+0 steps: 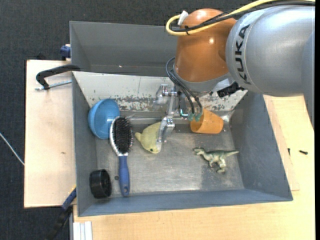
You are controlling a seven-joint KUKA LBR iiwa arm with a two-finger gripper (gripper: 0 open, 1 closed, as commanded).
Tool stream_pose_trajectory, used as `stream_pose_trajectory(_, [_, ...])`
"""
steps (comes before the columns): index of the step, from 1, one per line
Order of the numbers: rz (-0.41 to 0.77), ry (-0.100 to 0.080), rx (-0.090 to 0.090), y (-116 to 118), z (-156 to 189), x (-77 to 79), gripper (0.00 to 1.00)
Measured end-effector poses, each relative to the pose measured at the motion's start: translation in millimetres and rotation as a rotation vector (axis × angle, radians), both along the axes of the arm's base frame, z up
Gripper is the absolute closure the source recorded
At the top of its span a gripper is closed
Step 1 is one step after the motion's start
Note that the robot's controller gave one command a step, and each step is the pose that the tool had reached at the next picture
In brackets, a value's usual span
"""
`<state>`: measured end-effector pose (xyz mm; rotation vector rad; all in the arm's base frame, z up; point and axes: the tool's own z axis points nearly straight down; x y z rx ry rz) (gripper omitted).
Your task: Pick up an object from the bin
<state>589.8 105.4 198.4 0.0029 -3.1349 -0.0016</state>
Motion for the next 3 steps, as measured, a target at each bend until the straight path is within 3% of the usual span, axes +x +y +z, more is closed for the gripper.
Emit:
stream_pose_trajectory(1, [-0.076,-0.008,0.001,-24,-126,10.8,0.00])
stream_pose_trajectory(2, [-0.076,-0.016,0.002,-24,-122,13.0,1.00])
stream_pose_trajectory(3, [0.121,-0.021,0.001,-34,37,-16.2,1.00])
